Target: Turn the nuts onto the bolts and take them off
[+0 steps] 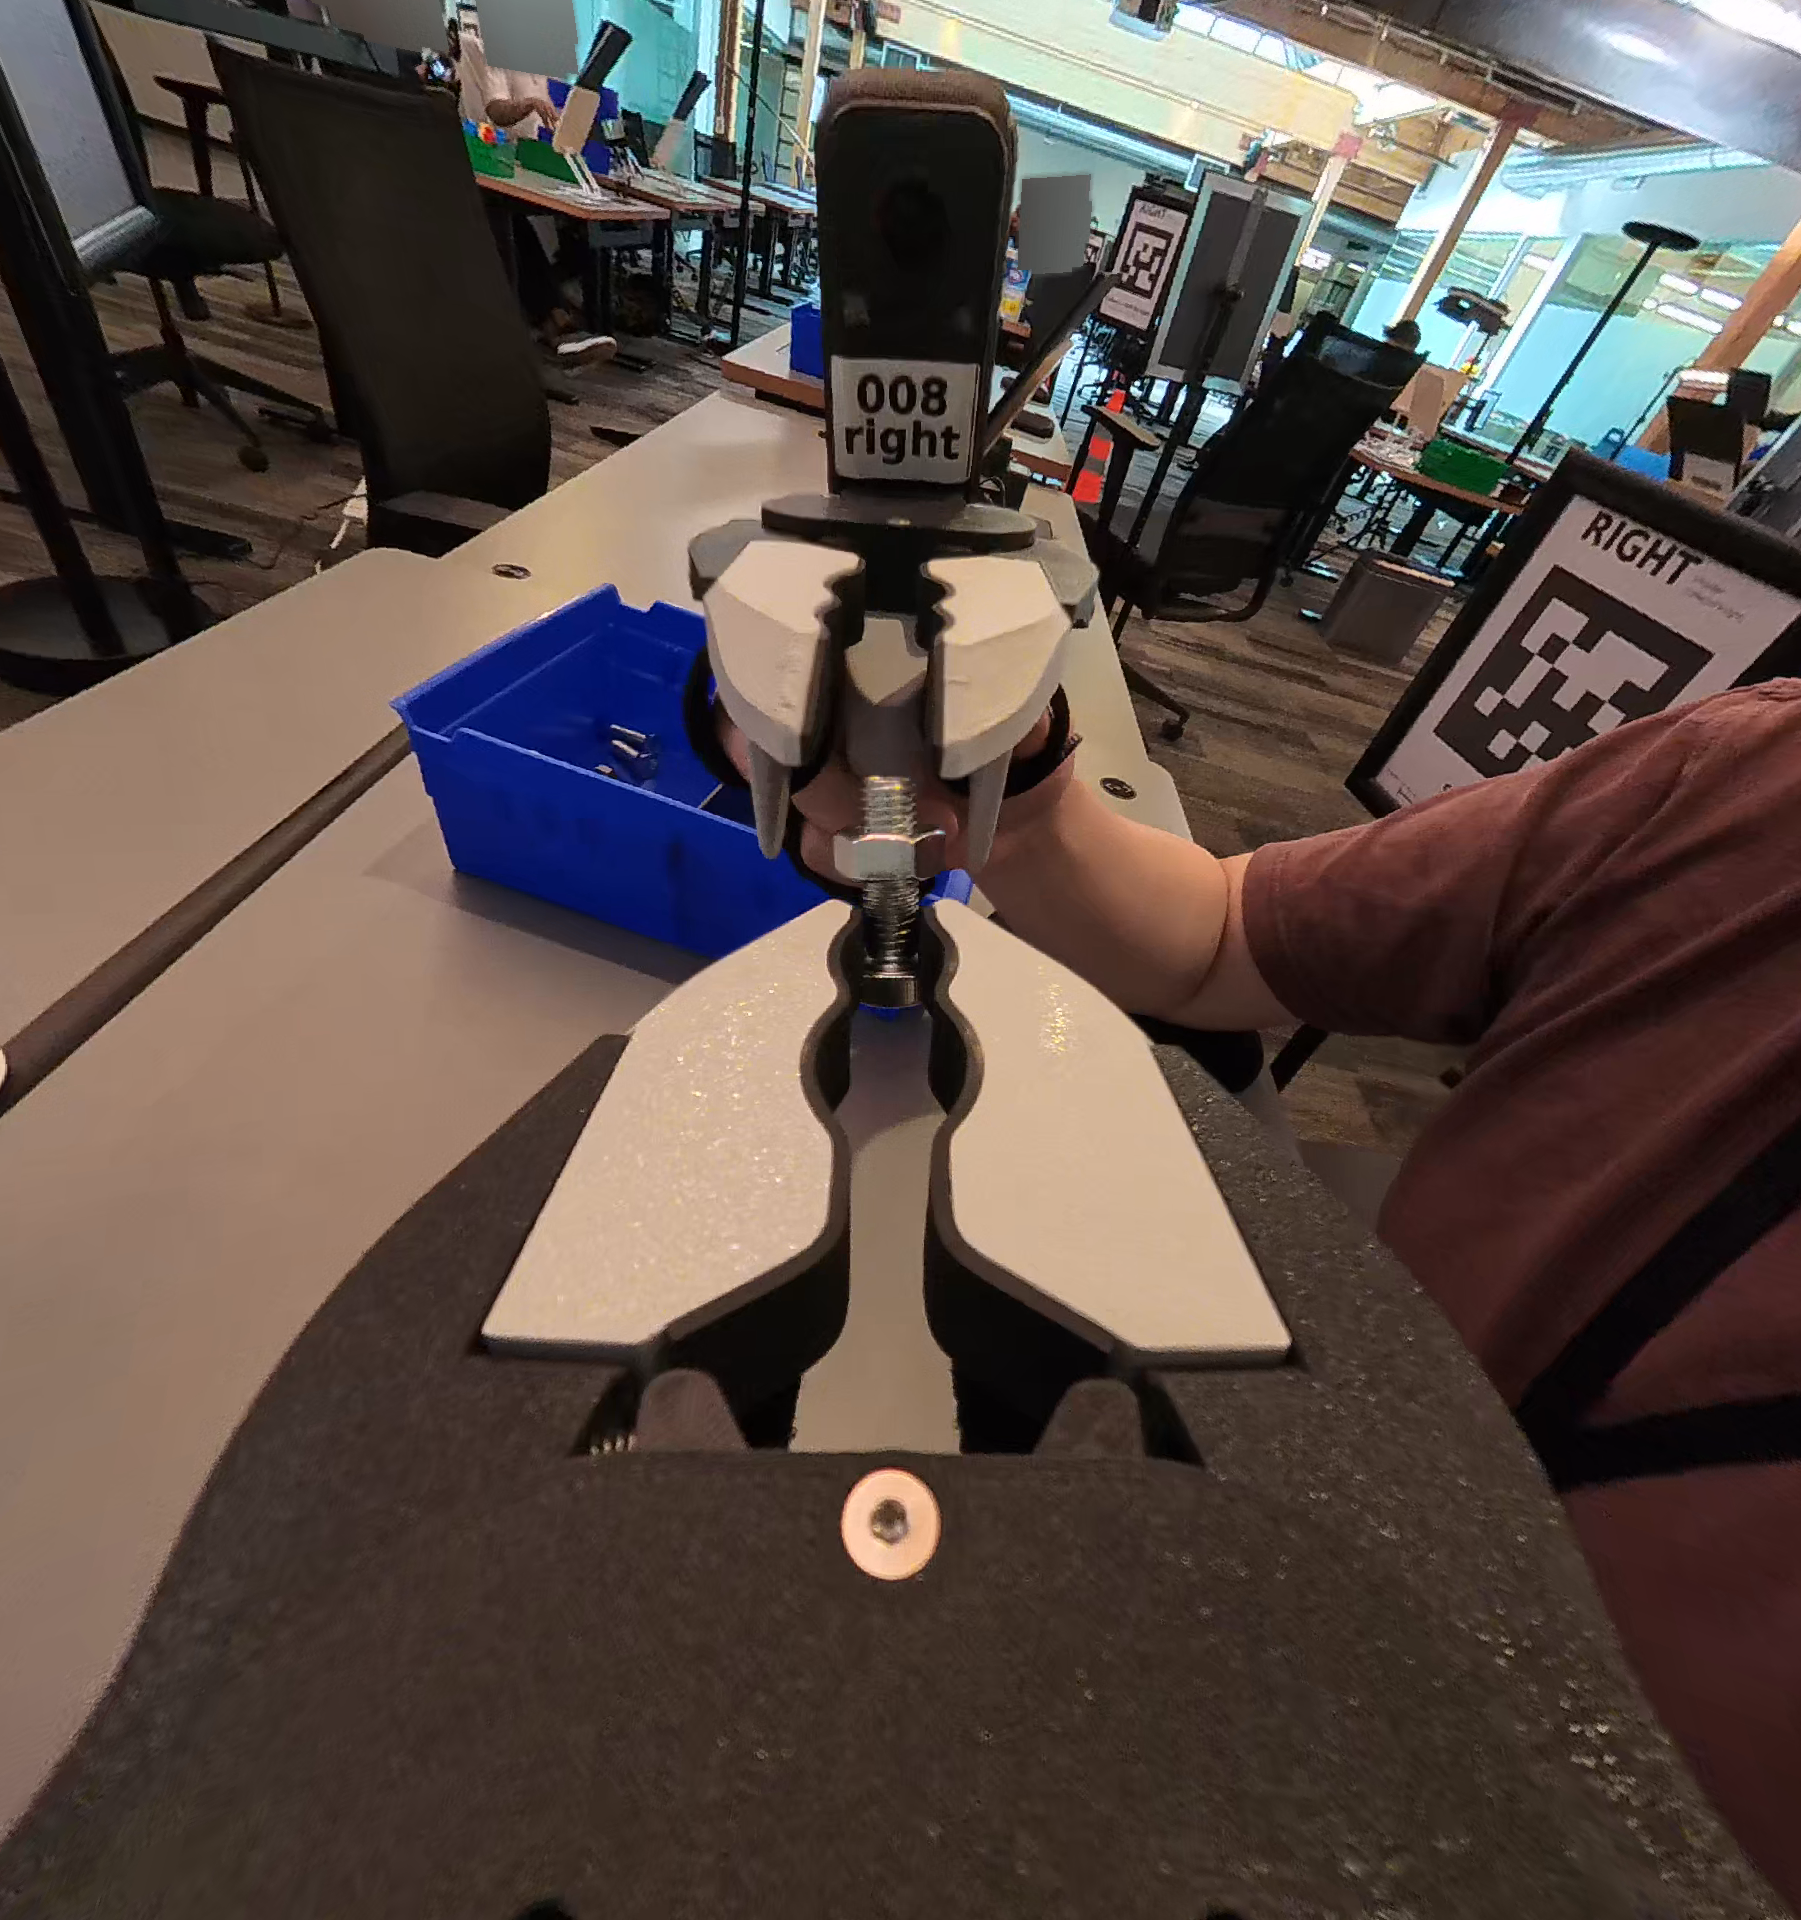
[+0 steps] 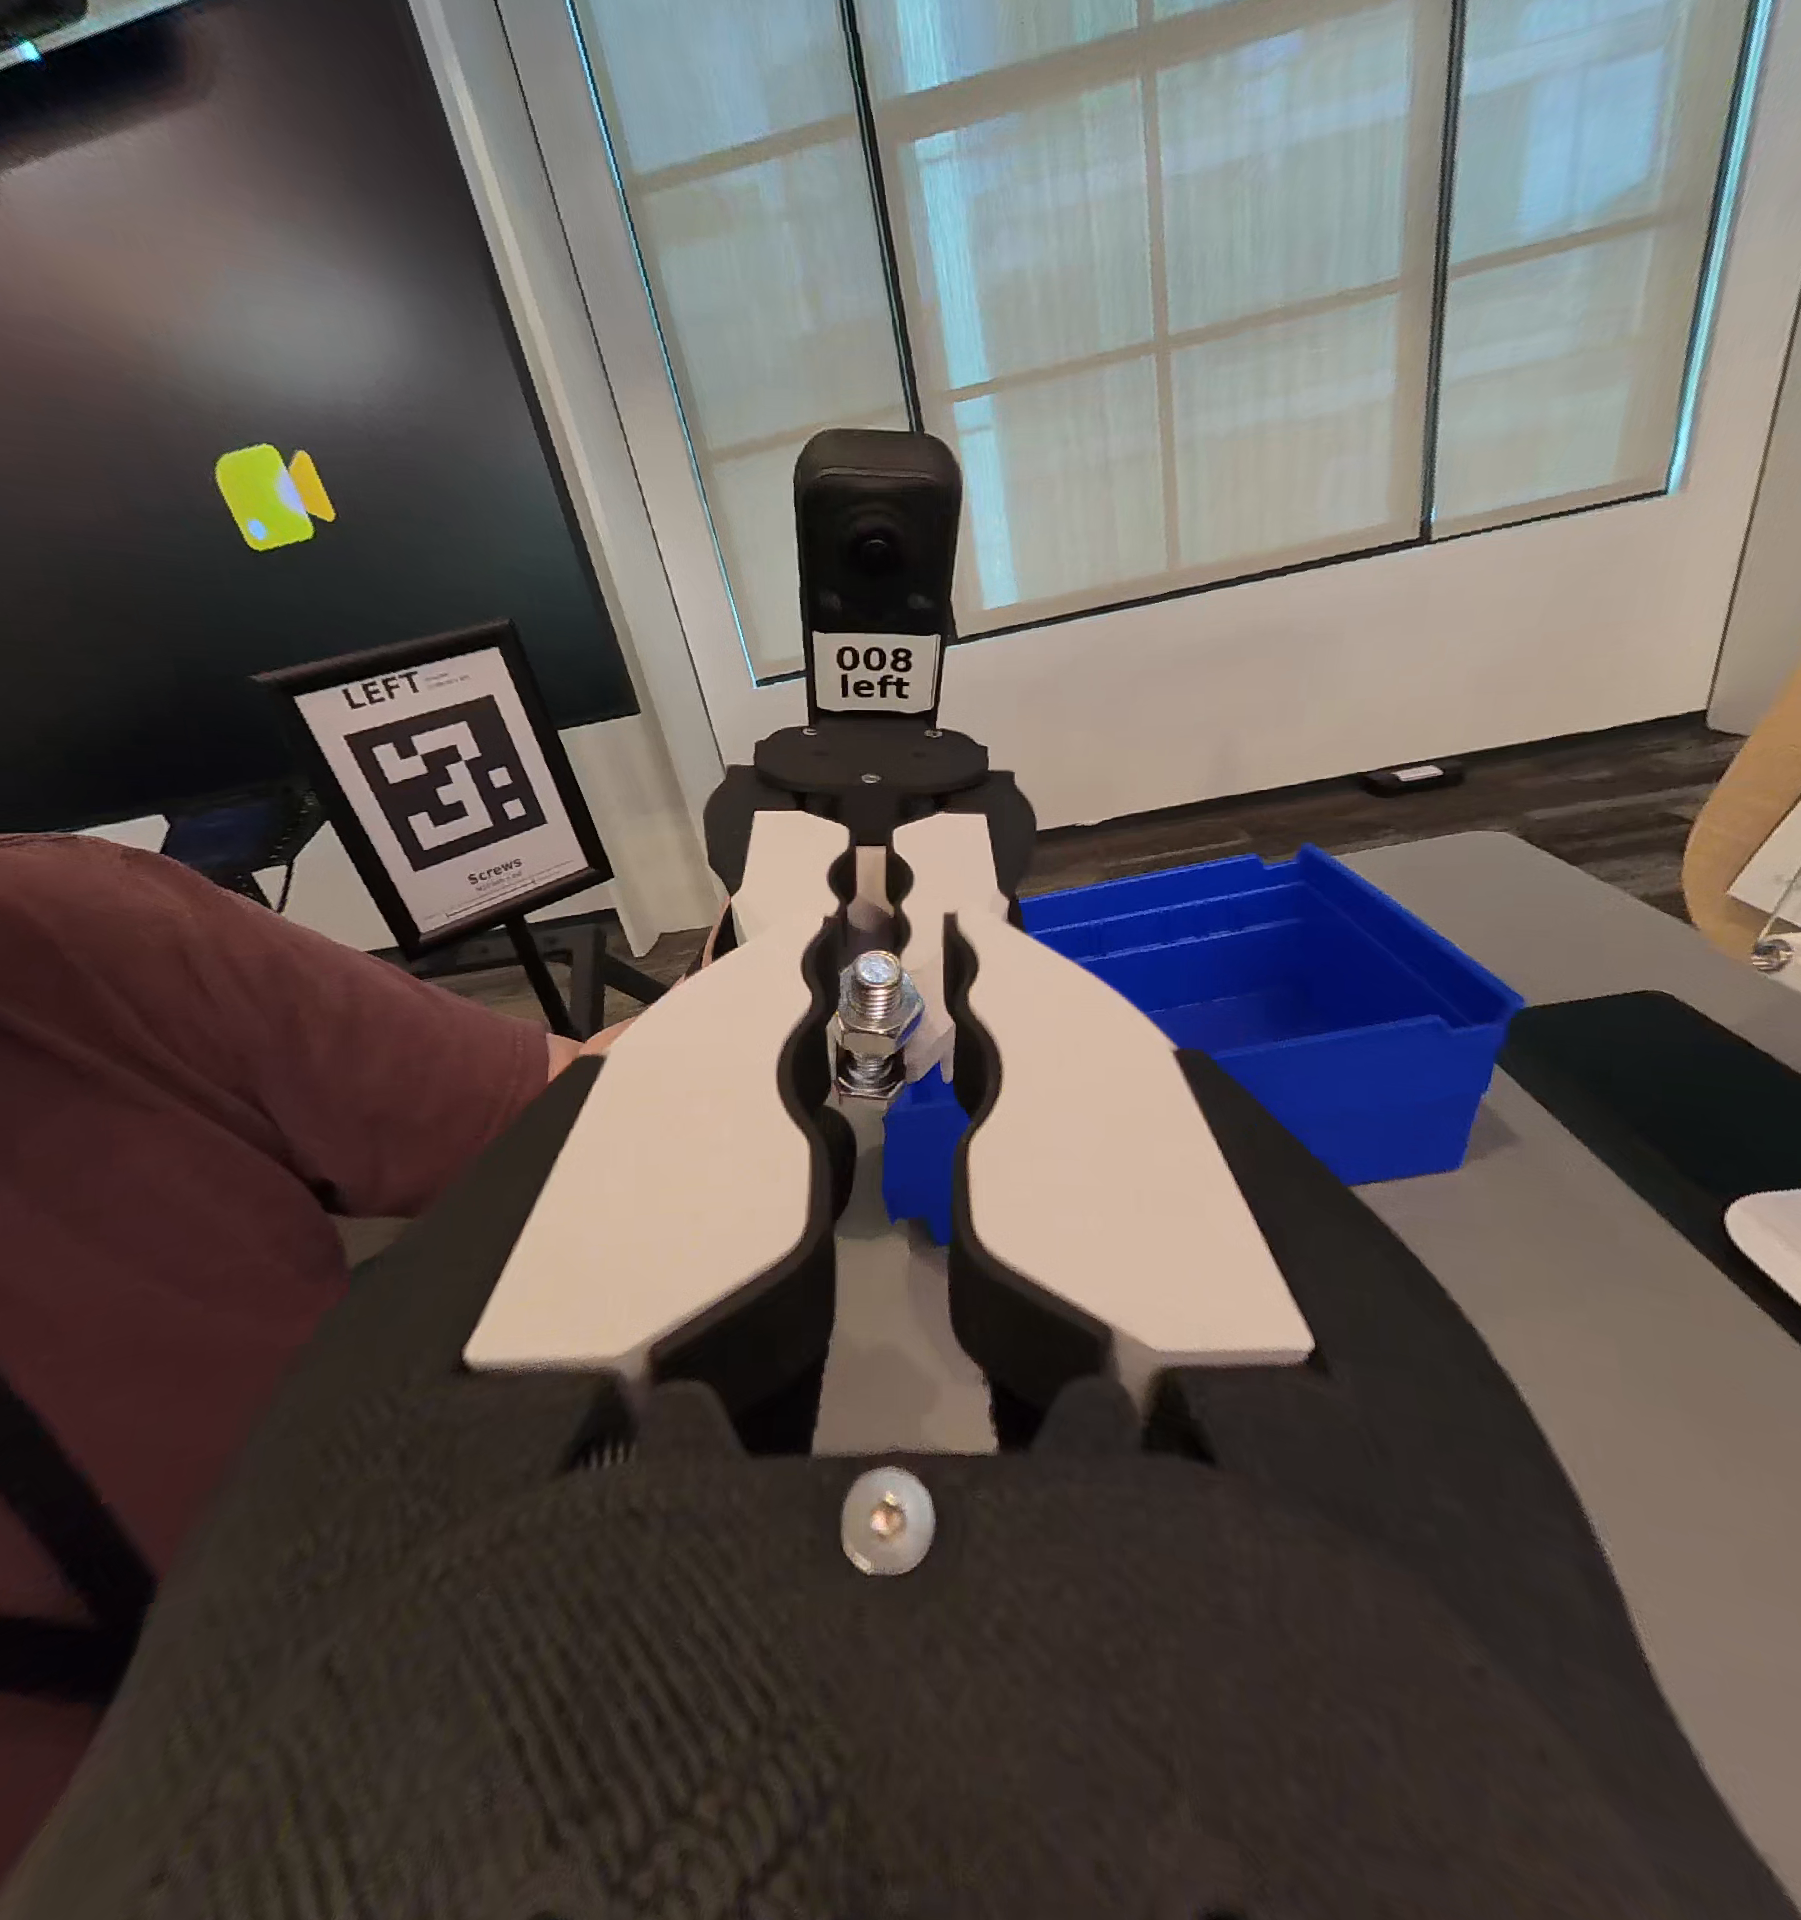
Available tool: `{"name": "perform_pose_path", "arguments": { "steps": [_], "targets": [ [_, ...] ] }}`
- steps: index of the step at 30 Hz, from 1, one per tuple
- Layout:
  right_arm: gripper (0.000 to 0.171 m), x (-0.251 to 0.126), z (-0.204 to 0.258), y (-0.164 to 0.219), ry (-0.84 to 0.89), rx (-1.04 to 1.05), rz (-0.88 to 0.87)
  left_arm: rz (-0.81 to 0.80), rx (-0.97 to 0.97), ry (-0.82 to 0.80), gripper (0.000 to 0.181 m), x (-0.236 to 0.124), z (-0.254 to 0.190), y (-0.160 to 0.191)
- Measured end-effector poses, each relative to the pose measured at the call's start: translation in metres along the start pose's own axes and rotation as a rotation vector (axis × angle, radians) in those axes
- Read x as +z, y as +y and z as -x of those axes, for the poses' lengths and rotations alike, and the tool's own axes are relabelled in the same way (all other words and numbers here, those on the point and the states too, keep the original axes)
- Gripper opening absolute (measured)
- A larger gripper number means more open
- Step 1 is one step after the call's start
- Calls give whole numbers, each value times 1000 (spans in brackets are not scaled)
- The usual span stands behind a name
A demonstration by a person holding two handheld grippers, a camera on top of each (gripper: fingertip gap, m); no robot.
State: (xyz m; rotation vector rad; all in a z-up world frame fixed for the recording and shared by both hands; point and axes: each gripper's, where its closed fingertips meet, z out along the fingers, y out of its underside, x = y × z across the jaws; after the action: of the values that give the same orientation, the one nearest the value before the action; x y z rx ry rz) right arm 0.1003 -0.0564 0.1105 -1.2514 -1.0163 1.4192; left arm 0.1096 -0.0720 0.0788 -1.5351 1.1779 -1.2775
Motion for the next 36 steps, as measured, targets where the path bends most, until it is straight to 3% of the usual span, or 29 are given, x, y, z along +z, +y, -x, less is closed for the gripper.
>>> {"name": "perform_pose_path", "arguments": {
  "steps": [15,19,26,36],
  "targets": [
    [10,2,8,6,-86,27,12,-27,14,30,10,0,-6,-3],
    [10,1,12,7,-69,-40,54,-11,48,36,39,5,-9,2],
    [10,1,20,9,-83,-108,93,71,106,16,32,23,-11,20],
    [10,-1,39,13,-236,-119,92,70,119,150,19,27,-34,22]
  ]
}}
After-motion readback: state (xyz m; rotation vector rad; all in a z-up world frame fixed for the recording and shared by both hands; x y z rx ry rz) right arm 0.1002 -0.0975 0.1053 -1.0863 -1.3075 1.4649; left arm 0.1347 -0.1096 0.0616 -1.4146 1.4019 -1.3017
